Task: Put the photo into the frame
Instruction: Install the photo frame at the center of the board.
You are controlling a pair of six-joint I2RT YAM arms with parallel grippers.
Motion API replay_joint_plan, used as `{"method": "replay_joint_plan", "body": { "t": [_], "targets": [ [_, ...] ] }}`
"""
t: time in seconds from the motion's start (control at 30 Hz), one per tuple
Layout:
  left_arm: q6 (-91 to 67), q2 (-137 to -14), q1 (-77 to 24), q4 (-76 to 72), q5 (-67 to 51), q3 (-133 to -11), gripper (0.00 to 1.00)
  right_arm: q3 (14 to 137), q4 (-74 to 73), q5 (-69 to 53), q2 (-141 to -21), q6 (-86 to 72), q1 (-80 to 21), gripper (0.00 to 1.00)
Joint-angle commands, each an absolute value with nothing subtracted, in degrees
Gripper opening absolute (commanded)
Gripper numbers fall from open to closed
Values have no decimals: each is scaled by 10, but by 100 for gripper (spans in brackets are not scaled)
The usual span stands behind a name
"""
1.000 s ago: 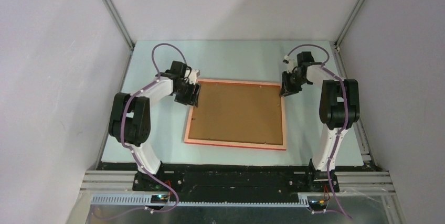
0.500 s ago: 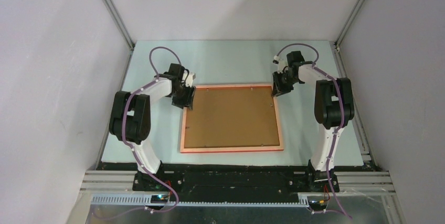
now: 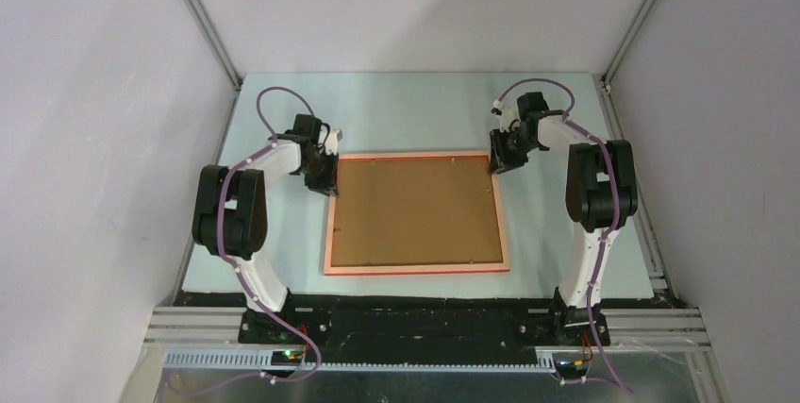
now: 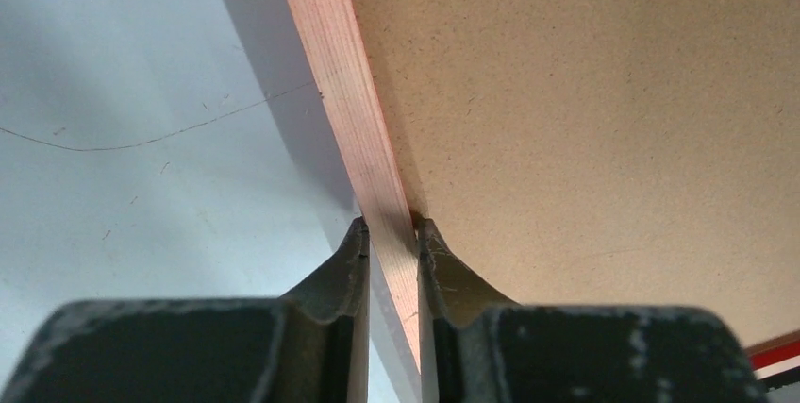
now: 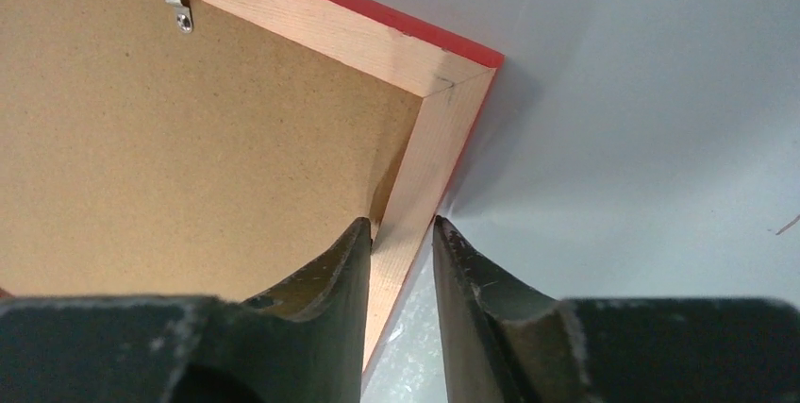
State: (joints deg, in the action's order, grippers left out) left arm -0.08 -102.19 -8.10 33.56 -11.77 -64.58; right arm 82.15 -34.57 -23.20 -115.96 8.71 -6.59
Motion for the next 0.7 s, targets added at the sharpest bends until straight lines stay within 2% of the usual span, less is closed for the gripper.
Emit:
{"method": "replay_joint_plan", "body": {
  "t": [0.0,0.37,0.67],
  "targets": [
    [4,-1009,-82,346,-136,-632,14,828,-357,-257,-1143,94,-55,37],
    [-23,-1021,-81,344,-159,-628,0,797,-381,-297,-1090,103,-31,54],
    [-26,-1017,-81,334,-158,-622,0,755,-402,-301,-1067,129,-39,61]
  ]
}}
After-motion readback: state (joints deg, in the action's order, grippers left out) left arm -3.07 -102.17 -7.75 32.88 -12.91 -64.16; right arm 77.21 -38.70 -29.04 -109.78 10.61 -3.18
